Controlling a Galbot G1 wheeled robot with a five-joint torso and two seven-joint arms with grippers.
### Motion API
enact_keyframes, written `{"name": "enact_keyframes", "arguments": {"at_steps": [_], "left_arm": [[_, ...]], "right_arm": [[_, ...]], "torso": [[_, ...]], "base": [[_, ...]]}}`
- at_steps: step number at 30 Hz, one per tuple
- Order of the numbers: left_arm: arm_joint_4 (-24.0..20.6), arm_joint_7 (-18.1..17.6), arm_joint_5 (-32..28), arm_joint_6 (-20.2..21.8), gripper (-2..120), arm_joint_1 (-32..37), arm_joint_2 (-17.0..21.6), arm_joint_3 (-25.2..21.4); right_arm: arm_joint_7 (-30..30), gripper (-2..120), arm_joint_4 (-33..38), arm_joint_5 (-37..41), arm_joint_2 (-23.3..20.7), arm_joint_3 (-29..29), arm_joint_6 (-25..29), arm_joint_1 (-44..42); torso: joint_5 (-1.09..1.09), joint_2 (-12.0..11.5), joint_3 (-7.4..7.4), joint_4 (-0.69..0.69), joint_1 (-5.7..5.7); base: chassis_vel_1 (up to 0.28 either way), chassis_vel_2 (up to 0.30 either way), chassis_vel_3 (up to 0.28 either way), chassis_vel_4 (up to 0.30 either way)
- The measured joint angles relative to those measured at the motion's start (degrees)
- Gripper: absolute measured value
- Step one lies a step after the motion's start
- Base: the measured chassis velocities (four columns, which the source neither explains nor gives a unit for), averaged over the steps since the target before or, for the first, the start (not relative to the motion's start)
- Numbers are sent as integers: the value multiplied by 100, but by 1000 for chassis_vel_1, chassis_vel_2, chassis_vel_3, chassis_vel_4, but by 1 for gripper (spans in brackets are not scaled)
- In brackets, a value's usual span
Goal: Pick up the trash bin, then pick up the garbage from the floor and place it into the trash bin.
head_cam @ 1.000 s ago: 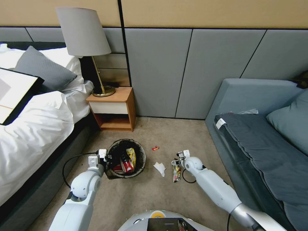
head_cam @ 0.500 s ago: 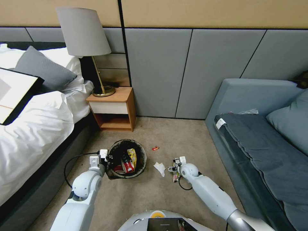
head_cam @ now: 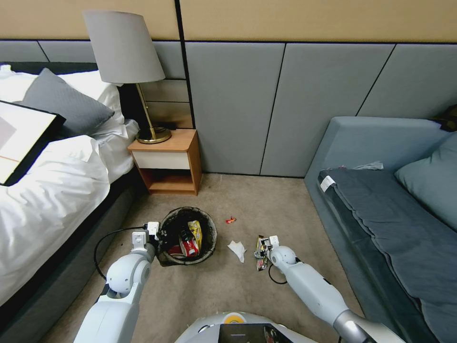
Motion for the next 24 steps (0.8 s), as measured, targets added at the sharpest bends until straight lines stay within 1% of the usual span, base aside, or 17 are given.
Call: {"name": "enact_keyframes", "arguments": {"at_steps": [1, 2, 4, 5, 6, 7, 8, 9, 11, 12, 14, 16, 17, 18, 19, 23, 24], "left_arm": [[0, 0, 0, 0, 0, 0, 0, 0], [0, 0, 2, 0, 0, -5, 8, 9], [0, -1, 1, 0, 0, -14, 31, 12], [0, -1, 1, 0, 0, -14, 31, 12], [0, -2, 0, 0, 0, -25, 44, 8], [1, -3, 0, 0, 0, -30, 48, 5], [1, -3, 0, 0, 0, -30, 48, 5], [7, -4, -1, 0, 0, -37, 56, 3], [13, -6, -3, -1, 0, -37, 64, 3], [13, -6, -3, -1, 0, -37, 64, 3], [12, -7, -5, -1, 0, -23, 62, 4], [11, -7, -6, 0, 0, -18, 62, 4], [10, -7, -6, 0, 0, -12, 61, 4], [9, -7, -6, 0, 0, 2, 60, 4], [9, -7, -6, 0, 0, 2, 60, 4], [6, -8, -6, 0, 0, 13, 53, 4], [7, -8, -7, 0, 0, 13, 47, 4]], "right_arm": [[0, 76, 0, 0, 0, 0, 0, 0], [-18, 69, 23, 7, 4, -10, 0, 0], [-36, 61, 66, 16, 3, -27, 0, -5], [-36, 61, 66, 16, 3, -27, 0, -5], [-49, 55, 87, 20, -2, -45, 0, -11], [-55, 51, 92, 21, -2, -53, 0, -13], [-55, 51, 92, 21, -2, -53, 0, -13], [-66, 47, 96, 23, 0, -65, 0, -15], [-83, 36, 74, 17, 43, -104, 6, -15], [-83, 36, 74, 17, 43, -104, 6, -15], [-92, 26, 59, 14, 76, -132, 12, -11], [-97, 25, 54, 14, 82, -141, 13, -7], [-105, 20, 40, 10, 91, -155, 15, 2], [-122, 10, -4, -12, 119, -172, 28, 21], [-122, 10, -4, -12, 119, -172, 28, 21], [-135, 0, -35, -55, 154, -174, 56, 26], [-136, 0, -33, -62, 157, -170, 66, 20]], "torso": [[0, 0, 0, 0, 0], [0, 0, 0, 0, 0], [0, 0, 0, 1, 0], [0, 0, 0, 1, 0], [0, 0, 0, 1, 0], [0, 0, 0, 1, 0], [0, 0, 0, 1, 0], [0, 0, 0, 0, 0], [0, 0, 0, 0, 0], [0, 0, 0, 0, 0], [0, 0, 0, 1, 0], [0, 0, 0, 1, 0], [0, 0, 0, 0, 0], [0, 0, 0, 0, 0], [0, 0, 0, 0, 0], [0, 0, 0, 1, 0], [0, 0, 0, 1, 0]], "base": [[0, 0, 0, 0], [0, 0, 0, 0], [0, 0, 0, 0], [0, 0, 0, 0], [0, 0, 0, 0], [0, 0, 0, 0], [0, 0, 0, 0], [0, 0, 0, 0], [0, 0, 0, 0], [0, 0, 0, 0], [0, 0, 0, 0], [0, 0, 0, 0], [0, 0, 0, 0], [0, 0, 0, 0], [0, 0, 0, 0], [0, 0, 0, 0], [0, 0, 0, 0]]}}
